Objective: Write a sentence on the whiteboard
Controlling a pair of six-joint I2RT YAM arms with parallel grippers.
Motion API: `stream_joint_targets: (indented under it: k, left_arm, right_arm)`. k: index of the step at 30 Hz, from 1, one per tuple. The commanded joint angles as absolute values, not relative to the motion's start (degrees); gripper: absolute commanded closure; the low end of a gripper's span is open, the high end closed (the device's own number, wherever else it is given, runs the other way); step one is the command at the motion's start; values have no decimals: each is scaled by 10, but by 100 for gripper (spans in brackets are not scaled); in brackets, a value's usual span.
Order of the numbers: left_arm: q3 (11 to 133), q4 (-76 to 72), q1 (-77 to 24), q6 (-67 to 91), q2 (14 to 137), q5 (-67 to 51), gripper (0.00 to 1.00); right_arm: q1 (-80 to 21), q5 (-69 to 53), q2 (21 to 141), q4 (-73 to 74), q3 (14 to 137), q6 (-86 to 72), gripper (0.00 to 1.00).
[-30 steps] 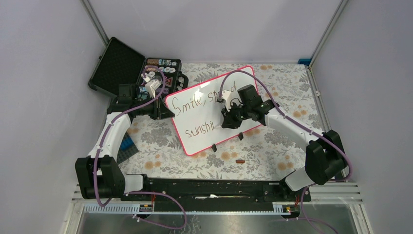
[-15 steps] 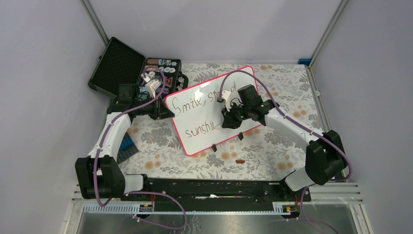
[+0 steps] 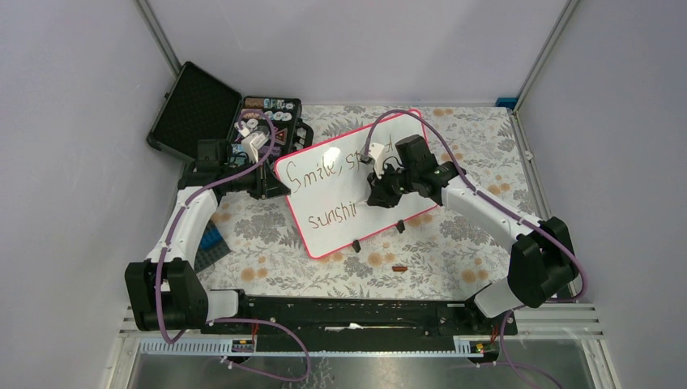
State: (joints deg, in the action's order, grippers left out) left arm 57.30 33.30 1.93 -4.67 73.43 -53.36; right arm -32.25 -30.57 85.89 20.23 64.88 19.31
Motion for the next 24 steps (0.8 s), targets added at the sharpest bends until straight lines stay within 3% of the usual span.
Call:
stream_joint_targets:
  k: [1,24]
  left_arm:
    - [585,324,9,-84,731,-507,100]
    - [584,324,8,-83,729,-507,100]
  right_arm:
    - [-323,-277,854,179,678,194,100]
    - [-297,-269,833,180,653,202,100]
